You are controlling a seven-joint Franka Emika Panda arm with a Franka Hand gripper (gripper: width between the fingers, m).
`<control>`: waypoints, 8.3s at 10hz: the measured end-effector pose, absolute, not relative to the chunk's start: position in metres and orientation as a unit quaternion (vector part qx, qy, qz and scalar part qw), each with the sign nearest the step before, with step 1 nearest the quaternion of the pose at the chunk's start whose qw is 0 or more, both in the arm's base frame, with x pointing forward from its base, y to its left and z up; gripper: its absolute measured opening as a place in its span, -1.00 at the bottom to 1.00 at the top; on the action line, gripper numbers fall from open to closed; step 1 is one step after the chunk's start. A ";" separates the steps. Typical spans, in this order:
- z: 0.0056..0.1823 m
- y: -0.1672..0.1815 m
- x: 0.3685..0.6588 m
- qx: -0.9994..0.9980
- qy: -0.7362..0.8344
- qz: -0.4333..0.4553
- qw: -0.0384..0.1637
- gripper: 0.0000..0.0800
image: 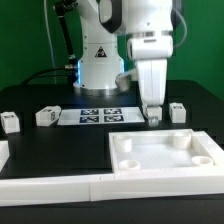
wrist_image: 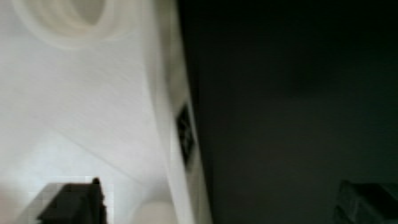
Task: Assemble square table
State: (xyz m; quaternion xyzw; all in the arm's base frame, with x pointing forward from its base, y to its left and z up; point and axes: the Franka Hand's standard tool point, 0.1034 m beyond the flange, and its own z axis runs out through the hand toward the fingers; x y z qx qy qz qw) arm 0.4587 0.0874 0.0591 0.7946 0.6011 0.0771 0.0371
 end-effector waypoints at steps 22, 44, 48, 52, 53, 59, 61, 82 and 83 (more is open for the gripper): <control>0.056 0.159 0.402 0.983 -0.011 -0.181 -0.033 0.62; 0.018 0.172 0.366 0.886 -0.047 -0.458 -0.047 -0.28; 0.018 0.172 0.366 0.886 -0.047 -0.458 -0.047 -0.28; 0.067 0.161 0.396 0.877 -0.049 -0.475 -0.057 -0.28; 0.093 0.151 0.410 0.879 -0.055 -0.470 -0.064 -0.28; 0.121 0.143 0.436 0.935 -0.073 -0.340 -0.073 -0.28; 0.125 0.136 0.465 0.954 -0.059 -0.284 -0.080 -0.28; 0.149 0.104 0.611 0.969 -0.027 0.236 -0.070 -0.28; 0.143 0.108 0.610 0.969 -0.025 0.234 -0.071 -0.28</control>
Offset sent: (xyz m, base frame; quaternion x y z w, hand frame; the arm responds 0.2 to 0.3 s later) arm -0.0038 0.0251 0.0020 -0.0170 -0.0552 0.2690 0.9614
